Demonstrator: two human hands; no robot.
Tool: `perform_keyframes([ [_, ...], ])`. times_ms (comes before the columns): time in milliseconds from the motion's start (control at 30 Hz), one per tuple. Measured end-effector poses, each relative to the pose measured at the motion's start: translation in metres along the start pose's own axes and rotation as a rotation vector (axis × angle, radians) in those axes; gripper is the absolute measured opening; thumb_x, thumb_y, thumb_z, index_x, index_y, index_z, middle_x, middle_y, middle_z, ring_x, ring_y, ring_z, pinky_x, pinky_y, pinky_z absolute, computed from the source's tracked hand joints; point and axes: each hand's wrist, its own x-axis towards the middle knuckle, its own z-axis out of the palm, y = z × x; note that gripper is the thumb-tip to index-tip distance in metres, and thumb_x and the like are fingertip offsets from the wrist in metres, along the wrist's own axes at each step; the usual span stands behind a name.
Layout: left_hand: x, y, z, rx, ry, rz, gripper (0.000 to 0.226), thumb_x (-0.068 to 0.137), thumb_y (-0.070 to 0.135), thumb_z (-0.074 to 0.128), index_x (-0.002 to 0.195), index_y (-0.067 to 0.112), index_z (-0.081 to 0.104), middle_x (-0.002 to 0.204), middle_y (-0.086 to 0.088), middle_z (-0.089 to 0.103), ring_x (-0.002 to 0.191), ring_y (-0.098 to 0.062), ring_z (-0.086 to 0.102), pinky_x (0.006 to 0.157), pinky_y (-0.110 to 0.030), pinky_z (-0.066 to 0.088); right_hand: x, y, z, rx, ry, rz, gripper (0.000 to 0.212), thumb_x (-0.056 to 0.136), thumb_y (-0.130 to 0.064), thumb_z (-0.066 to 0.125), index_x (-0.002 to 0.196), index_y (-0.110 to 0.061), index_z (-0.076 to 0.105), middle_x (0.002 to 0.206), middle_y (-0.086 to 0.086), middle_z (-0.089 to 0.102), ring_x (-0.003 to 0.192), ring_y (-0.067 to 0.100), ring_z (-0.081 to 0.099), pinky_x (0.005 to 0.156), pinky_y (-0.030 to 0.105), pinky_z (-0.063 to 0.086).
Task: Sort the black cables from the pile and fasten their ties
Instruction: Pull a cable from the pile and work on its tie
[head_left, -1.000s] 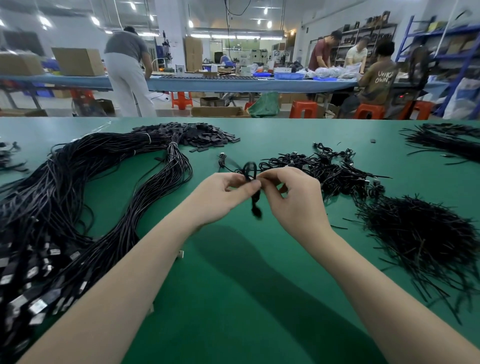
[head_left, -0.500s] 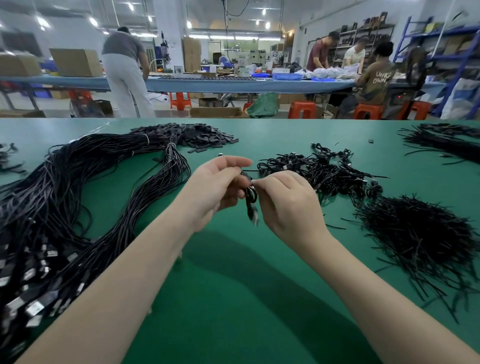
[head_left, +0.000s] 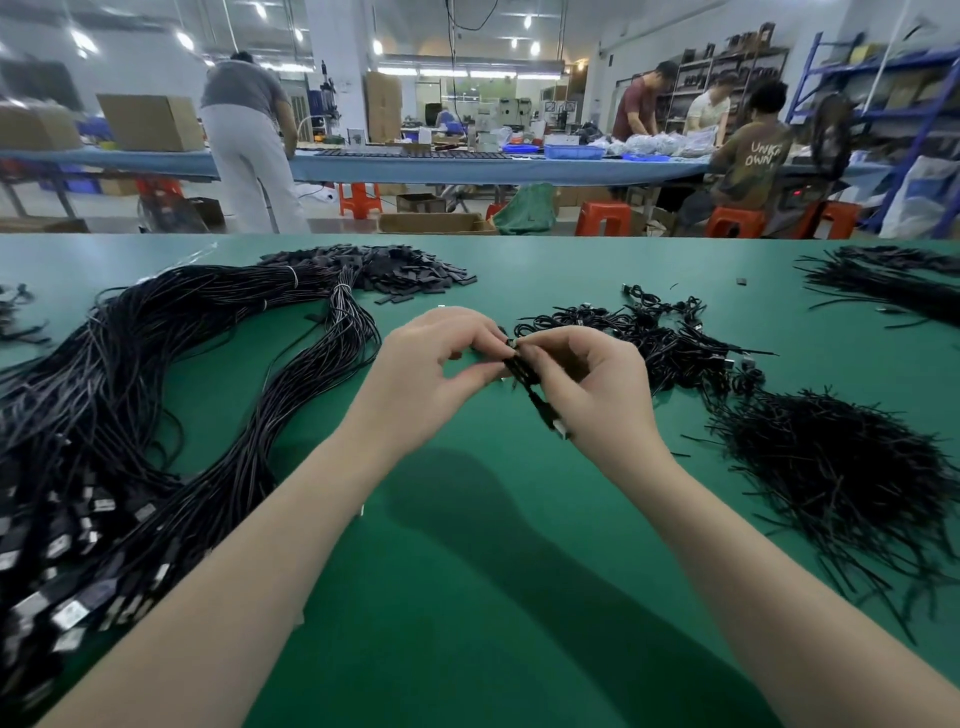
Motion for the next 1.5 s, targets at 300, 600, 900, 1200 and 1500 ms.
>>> perform_keyframes([
  [300, 0.004, 0.018, 0.017, -1.072, 0.049, -1.063, 0.014, 0.093, 0.013, 0.06, 0.093, 0.019, 0.047, 0.058, 0.002, 0.062, 0.043, -0.005, 0.052, 0.039, -0.014, 0.041, -0.005, 0.012, -0.001, -0.693, 0.26, -0.729, 0.014, 0.086, -0.003, 0.061, 0.083, -0.009, 0.074, 0.075, 0.003, 0.068, 0.072, 0.026, 0.065, 0.068, 0.036, 0.044],
  [600, 0.002, 0.005, 0.011, -0.409, -0.127, -0.386, 0.033, 0.083, 0.004, 0.071, 0.101, 0.032, 0.068, 0.087, 0.009, 0.069, 0.079, -0.002, 0.062, 0.079, -0.013, 0.049, -0.002, 0.008, 0.001, -0.502, 0.205, -0.435, 0.007, 0.084, -0.013, 0.065, 0.083, -0.011, 0.072, 0.079, -0.002, 0.07, 0.079, 0.023, 0.065, 0.075, 0.034, 0.037],
  [900, 0.004, 0.024, 0.015, -0.842, -0.119, -1.002, 0.019, 0.095, 0.031, 0.058, 0.085, 0.015, 0.062, 0.061, 0.003, 0.064, 0.051, -0.008, 0.061, 0.047, -0.017, 0.047, -0.004, 0.009, -0.001, -0.679, 0.297, -0.801, 0.014, 0.087, -0.007, 0.064, 0.077, -0.01, 0.073, 0.072, 0.001, 0.067, 0.071, 0.026, 0.065, 0.068, 0.037, 0.042],
  [1200, 0.006, 0.011, -0.001, -0.918, -0.269, -1.091, 0.021, 0.099, 0.017, 0.047, 0.106, 0.021, 0.066, 0.06, 0.005, 0.056, 0.045, -0.004, 0.054, 0.039, -0.015, 0.042, 0.004, 0.027, -0.01, -0.67, 0.27, -0.966, 0.012, 0.085, -0.002, 0.065, 0.089, -0.009, 0.073, 0.083, 0.003, 0.07, 0.079, 0.025, 0.062, 0.069, 0.035, 0.045],
  [1500, -0.016, -0.104, -0.072, 0.73, -0.356, -0.895, 0.031, 0.093, 0.025, 0.057, 0.121, 0.014, 0.065, 0.12, -0.008, 0.065, 0.104, -0.024, 0.061, 0.09, -0.031, 0.048, 0.045, 0.036, -0.014, -1.309, -0.272, 0.292, 0.024, 0.091, -0.014, 0.053, 0.115, -0.011, 0.055, 0.114, 0.011, 0.059, 0.105, 0.031, 0.057, 0.082, 0.038, 0.045],
])
